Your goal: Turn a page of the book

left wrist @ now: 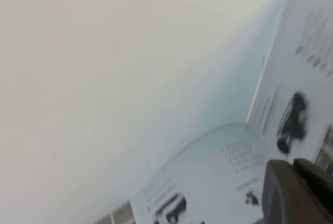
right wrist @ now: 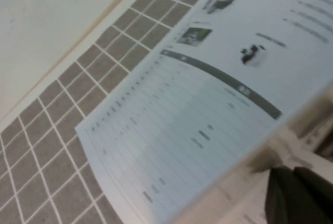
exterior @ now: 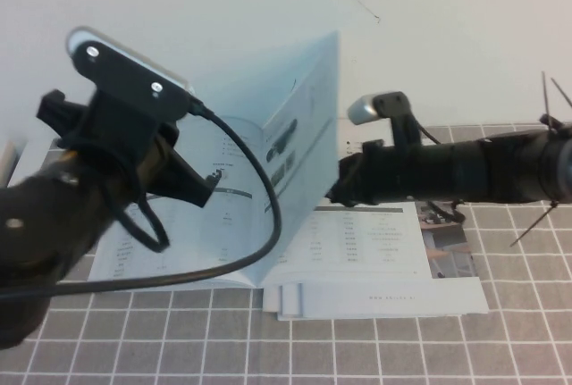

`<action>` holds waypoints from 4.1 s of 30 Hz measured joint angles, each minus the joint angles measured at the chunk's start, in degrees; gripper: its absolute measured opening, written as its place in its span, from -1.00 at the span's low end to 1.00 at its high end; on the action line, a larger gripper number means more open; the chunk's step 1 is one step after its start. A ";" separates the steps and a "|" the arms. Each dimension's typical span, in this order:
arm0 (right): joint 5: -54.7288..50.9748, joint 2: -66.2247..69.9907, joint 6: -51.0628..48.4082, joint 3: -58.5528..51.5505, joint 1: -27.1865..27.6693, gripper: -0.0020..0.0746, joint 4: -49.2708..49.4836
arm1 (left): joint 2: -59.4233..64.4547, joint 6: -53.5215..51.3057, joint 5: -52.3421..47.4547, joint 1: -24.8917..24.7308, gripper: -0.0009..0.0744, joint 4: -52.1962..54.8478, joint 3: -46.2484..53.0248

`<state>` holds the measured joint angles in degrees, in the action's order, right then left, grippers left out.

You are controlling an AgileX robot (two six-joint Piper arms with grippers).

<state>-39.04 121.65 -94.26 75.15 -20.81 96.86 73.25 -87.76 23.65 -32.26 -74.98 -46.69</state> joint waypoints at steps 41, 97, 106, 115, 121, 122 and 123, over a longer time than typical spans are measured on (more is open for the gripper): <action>5.57 7.21 -4.16 7.21 -14.93 -0.95 1.05 | 22.06 48.36 -31.67 11.50 -0.99 66.09 -28.71; 10.26 0.98 20.82 7.21 -0.30 -0.95 -34.73 | 58.39 31.97 -69.91 24.81 -0.99 49.49 -58.34; 6.38 2.54 23.01 7.21 0.56 -0.95 -37.03 | 57.71 32.85 -70.59 25.17 -0.99 47.70 -58.47; 2.95 -16.54 24.70 7.10 2.78 -0.95 -37.24 | 42.56 34.39 -74.63 25.17 -0.99 43.14 -58.37; -3.96 -34.16 32.59 7.10 10.70 -0.95 -44.25 | 28.37 37.61 -80.74 25.17 -0.99 42.13 -58.37; -4.67 -36.51 33.98 7.10 12.46 -0.95 -45.95 | 26.21 37.78 -81.81 25.17 -0.99 41.53 -58.37; -5.40 -39.41 36.09 7.10 14.30 -0.95 -48.18 | 24.57 37.89 -82.58 25.17 -0.99 40.86 -58.37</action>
<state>-44.44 82.24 -58.17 82.24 -6.51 48.68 97.82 -49.88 -58.92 -7.10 -34.12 -105.07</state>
